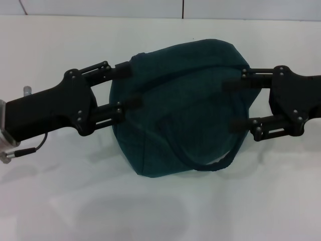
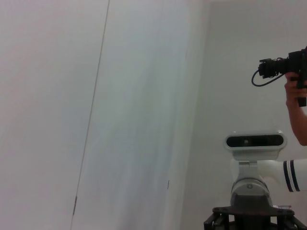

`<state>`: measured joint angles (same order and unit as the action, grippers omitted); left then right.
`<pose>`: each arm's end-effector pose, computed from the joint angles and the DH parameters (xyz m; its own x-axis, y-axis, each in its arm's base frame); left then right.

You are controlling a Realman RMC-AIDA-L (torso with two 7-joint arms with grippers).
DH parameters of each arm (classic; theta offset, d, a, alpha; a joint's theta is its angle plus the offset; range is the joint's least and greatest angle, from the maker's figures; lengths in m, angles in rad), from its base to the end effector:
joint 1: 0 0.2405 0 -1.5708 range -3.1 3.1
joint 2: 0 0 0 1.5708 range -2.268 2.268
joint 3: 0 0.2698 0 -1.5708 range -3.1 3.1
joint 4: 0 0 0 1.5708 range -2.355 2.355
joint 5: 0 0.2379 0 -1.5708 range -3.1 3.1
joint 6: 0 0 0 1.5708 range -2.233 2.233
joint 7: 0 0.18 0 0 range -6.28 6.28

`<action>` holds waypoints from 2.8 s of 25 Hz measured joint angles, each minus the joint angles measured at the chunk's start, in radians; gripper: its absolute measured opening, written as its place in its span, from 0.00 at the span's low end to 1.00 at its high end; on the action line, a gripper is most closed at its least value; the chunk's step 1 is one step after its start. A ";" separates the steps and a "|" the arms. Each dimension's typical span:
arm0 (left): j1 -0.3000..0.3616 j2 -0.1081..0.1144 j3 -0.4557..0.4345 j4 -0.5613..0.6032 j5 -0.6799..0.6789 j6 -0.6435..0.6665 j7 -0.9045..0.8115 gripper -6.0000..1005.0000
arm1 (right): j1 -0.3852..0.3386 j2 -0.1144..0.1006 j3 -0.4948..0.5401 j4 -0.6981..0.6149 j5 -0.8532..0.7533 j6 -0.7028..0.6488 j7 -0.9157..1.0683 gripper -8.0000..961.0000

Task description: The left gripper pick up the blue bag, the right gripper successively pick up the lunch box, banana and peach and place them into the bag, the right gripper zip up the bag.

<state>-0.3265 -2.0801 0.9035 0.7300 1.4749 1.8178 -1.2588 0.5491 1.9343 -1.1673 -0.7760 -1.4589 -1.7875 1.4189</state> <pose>-0.2407 0.3126 0.0014 0.5918 0.1076 0.7989 0.3035 -0.9479 -0.0971 0.1775 0.3546 0.0051 0.7763 -0.1008 -0.6223 -0.0692 -0.9948 0.0749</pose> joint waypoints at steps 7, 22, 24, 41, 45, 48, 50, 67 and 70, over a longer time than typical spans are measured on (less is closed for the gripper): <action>0.000 0.000 0.002 0.000 0.001 0.000 0.000 0.68 | -0.001 0.000 0.000 0.006 0.000 0.001 0.000 0.84; -0.012 0.000 0.012 -0.011 0.003 0.000 0.001 0.68 | -0.002 0.002 0.000 0.011 0.000 -0.002 0.000 0.84; -0.014 0.000 0.012 -0.012 0.006 0.000 0.002 0.68 | -0.002 0.002 0.000 0.011 0.000 -0.001 0.000 0.84; -0.018 -0.001 0.009 -0.021 0.007 0.000 0.007 0.68 | -0.004 0.002 0.014 0.026 0.005 -0.007 -0.002 0.84; -0.018 -0.002 0.011 -0.032 0.009 0.000 0.007 0.68 | -0.008 0.004 0.014 0.026 0.005 -0.008 -0.002 0.84; -0.020 -0.002 0.010 -0.044 0.007 0.000 0.010 0.68 | -0.010 0.008 0.014 0.026 0.004 -0.008 -0.003 0.84; -0.022 -0.002 0.009 -0.049 0.006 -0.001 0.012 0.68 | -0.012 0.011 0.015 0.026 0.006 -0.009 -0.009 0.84; -0.023 -0.008 -0.203 -0.314 -0.269 -0.060 0.279 0.68 | -0.127 0.073 0.460 0.289 0.183 -0.083 -0.347 0.84; -0.022 -0.008 -0.274 -0.409 -0.349 -0.088 0.403 0.68 | -0.162 0.073 0.581 0.396 0.205 -0.051 -0.484 0.84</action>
<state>-0.3485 -2.0881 0.6295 0.3206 1.1257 1.7295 -0.8563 0.3874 2.0076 -0.5860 -0.3798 -1.2538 -1.8384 0.9349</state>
